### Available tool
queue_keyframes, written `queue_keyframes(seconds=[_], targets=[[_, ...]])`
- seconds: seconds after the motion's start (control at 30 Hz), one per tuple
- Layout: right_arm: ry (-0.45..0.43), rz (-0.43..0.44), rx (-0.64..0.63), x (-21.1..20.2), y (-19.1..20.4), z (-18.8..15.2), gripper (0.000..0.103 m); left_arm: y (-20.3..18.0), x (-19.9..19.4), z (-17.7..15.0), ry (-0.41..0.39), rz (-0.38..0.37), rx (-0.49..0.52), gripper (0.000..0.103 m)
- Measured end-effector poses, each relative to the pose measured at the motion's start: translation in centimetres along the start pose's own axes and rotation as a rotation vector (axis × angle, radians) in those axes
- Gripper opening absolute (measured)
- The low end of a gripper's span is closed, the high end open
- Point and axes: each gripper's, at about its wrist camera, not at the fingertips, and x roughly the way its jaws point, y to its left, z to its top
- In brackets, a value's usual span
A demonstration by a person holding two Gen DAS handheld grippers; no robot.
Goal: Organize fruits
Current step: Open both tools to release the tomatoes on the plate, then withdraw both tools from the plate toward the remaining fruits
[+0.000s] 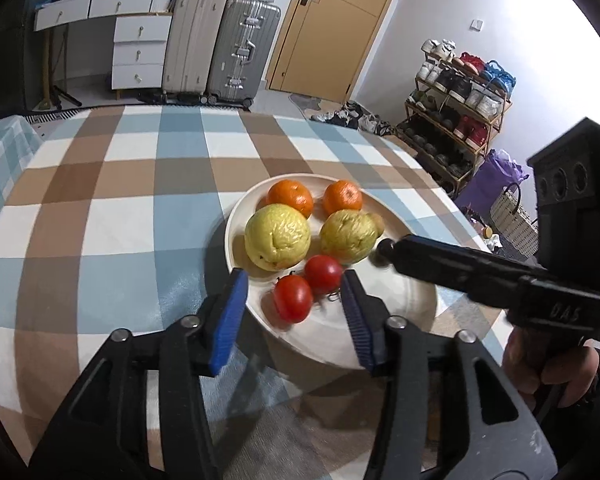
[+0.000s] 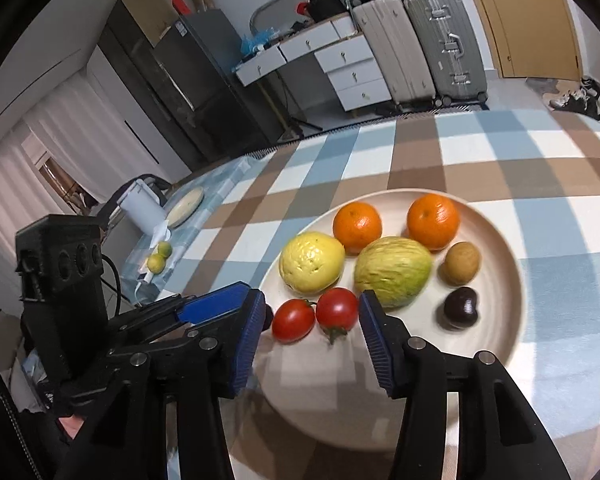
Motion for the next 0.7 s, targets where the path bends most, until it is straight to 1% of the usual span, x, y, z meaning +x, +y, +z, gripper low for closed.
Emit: queue_keyframes(seconds=[0.07, 0.1, 0.17, 0.2, 0.27, 0.3, 0.33, 0.37, 0.43, 0.47, 0.53, 0.6, 0.63, 0.7], targets=[[-0.030, -0.003, 0.006, -1.6, 0.1, -0.1, 0.057, -0.5, -1.1, 0.0, -0.017, 0.006, 0.004, 0.060], [-0.046, -0.008, 0.007, -2.4, 0.2, -0.2, 0.059, -0.9, -1.7, -0.1, -0.026, 0.011, 0.009, 0.062], [-0.077, -0.017, 0.009, -4.2, 0.4, -0.5, 0.070, -1.6, -3.0, -0.1, -0.042, 0.027, 0.017, 0.070], [-0.093, -0.020, 0.008, -5.0, 0.6, -0.7, 0.072, -1.9, -3.7, -0.2, -0.051, 0.032, 0.018, 0.072], [-0.122, -0.022, 0.011, -6.8, 1.0, -1.2, 0.074, -2.7, -4.9, -0.3, -0.068, 0.034, 0.022, 0.079], [-0.133, -0.020, 0.011, -7.5, 1.2, -1.4, 0.076, -3.2, -5.7, -0.4, -0.078, 0.046, 0.028, 0.081], [-0.147, -0.025, 0.008, -8.4, 1.4, -1.7, 0.080, -3.6, -6.3, -0.5, -0.087, 0.052, 0.033, 0.081], [-0.162, -0.040, 0.002, -9.2, 1.8, -2.0, 0.087, -4.2, -7.1, -0.6, -0.099, 0.059, 0.044, 0.082], [-0.197, -0.072, -0.015, -10.8, 2.5, -2.6, 0.093, -5.0, -8.2, -0.8, -0.110, 0.077, 0.058, 0.085], [-0.217, -0.080, -0.026, -11.7, 2.8, -2.9, 0.095, -5.6, -9.0, -0.9, -0.119, 0.093, 0.063, 0.086], [-0.246, -0.085, -0.041, -13.2, 3.4, -3.6, 0.099, -6.4, -10.4, -1.2, -0.133, 0.089, 0.067, 0.088], [-0.259, -0.093, -0.049, -14.4, 3.9, -4.2, 0.100, -7.2, -11.5, -1.5, -0.146, 0.097, 0.073, 0.096], [-0.264, -0.093, -0.054, -14.9, 4.2, -4.5, 0.100, -7.7, -12.4, -1.7, -0.162, 0.105, 0.077, 0.102], [-0.283, -0.094, -0.062, -16.1, 4.9, -5.2, 0.101, -8.6, -13.9, -2.1, -0.189, 0.106, 0.086, 0.102]])
